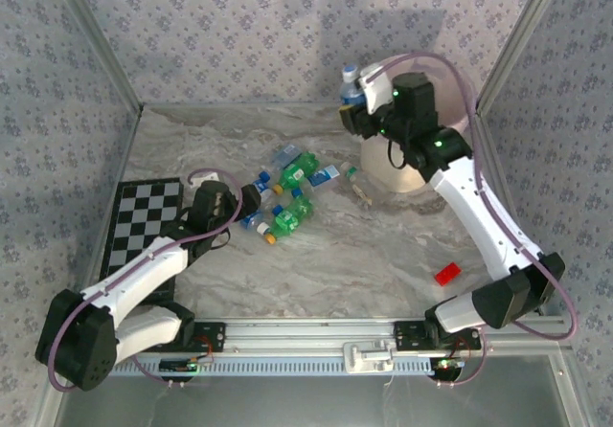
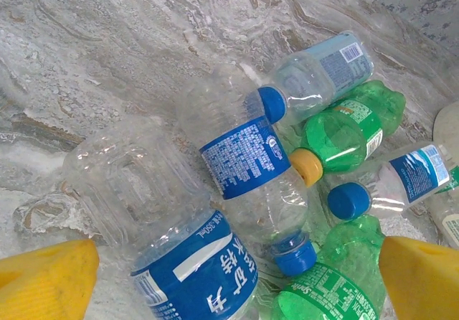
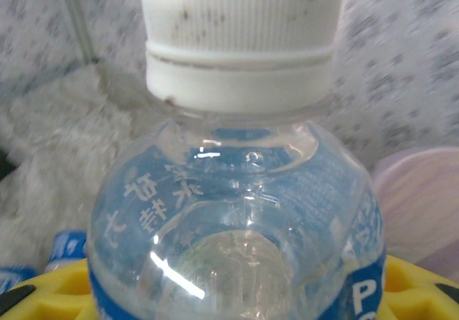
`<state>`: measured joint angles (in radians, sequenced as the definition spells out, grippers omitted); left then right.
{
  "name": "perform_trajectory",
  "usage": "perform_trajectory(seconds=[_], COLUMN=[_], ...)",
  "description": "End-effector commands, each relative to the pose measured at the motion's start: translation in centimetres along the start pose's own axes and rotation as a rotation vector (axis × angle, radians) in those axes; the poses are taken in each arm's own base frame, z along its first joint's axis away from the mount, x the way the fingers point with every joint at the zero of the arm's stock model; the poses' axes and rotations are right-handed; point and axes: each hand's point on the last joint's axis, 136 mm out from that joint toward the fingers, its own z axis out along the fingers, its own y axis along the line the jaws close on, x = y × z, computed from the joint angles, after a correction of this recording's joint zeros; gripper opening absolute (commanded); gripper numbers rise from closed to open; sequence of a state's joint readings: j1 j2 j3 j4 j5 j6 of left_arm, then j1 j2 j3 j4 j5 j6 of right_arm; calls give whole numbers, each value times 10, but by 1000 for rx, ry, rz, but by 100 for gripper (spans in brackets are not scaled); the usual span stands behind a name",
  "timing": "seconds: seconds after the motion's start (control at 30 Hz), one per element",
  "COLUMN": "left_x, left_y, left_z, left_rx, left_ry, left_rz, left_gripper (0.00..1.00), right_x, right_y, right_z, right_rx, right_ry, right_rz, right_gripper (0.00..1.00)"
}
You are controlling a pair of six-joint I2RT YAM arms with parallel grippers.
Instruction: Put the plastic bottles in the bin
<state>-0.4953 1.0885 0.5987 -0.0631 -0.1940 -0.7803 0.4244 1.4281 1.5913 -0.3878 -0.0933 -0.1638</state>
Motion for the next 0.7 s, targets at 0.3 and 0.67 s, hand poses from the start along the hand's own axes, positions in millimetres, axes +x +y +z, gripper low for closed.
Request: perform_trajectory(seconds=[0.3, 0.67], left_x=[-7, -6], left_y=[-2, 15], left_z=[-4, -18], left_rx=[19, -13], left_ry=[-28, -62], left_rz=[-12, -18], left_gripper=[100, 100], right_x=[-32, 71], right_y=[-131, -176], right_z=[-7, 50], right_rx=[335, 320], right_ry=[-109, 217], right_rz=[136, 391], right_gripper=[46, 47])
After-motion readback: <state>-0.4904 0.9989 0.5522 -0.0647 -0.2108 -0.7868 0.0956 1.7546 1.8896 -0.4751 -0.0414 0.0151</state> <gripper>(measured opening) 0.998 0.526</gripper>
